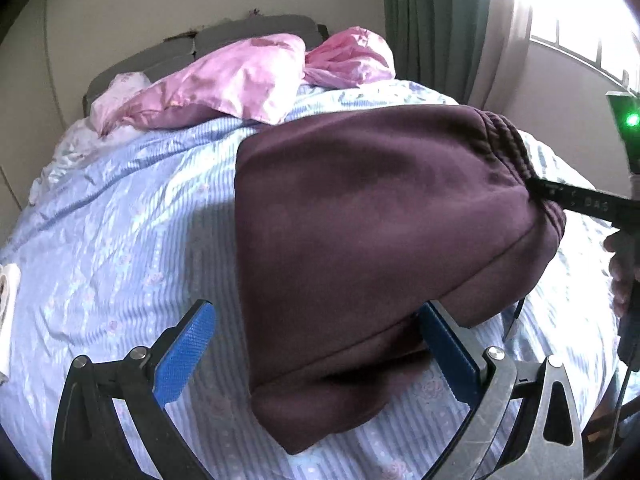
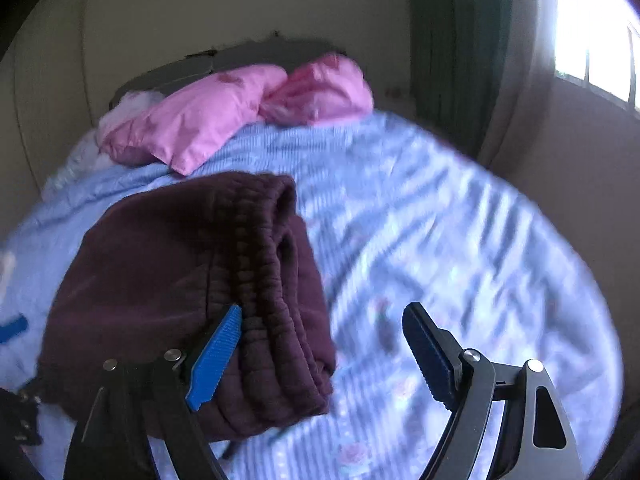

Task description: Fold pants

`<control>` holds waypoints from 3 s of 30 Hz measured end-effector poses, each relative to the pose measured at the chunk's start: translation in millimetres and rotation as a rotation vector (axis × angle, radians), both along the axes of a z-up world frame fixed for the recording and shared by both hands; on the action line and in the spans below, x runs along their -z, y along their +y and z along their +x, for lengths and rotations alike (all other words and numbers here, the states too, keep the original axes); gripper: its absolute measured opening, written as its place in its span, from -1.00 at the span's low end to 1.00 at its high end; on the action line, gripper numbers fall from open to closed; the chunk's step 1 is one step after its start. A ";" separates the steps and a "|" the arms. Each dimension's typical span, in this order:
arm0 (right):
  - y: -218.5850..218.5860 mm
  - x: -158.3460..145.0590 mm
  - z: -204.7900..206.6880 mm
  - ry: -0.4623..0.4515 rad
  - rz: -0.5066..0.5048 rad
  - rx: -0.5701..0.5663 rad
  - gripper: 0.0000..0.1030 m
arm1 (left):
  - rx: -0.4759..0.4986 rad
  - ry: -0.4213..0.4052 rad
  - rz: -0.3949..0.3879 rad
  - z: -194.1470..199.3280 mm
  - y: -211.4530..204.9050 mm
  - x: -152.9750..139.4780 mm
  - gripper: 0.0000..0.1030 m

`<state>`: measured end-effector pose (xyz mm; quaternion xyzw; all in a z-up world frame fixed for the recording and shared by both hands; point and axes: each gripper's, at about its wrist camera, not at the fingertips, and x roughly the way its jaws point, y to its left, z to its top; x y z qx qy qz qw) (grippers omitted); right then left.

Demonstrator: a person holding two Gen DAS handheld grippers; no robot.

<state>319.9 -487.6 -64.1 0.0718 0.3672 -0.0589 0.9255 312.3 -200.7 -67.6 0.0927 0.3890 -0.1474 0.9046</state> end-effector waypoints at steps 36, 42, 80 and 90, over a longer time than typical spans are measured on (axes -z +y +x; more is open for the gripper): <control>-14.8 49.0 -41.0 -0.128 0.776 0.098 0.99 | -0.041 -0.045 -0.105 -24.6 17.8 -38.4 1.00; -16.2 63.8 -23.1 -0.034 0.713 0.118 0.99 | -0.063 0.001 -0.116 -17.1 21.3 -27.9 1.00; -8.4 78.4 12.0 -0.036 0.782 0.223 0.49 | -0.110 0.097 -0.201 61.5 60.1 -22.0 1.00; 14.3 56.4 15.4 -0.015 0.520 0.240 0.45 | -0.015 0.388 -0.346 139.3 57.8 31.4 0.81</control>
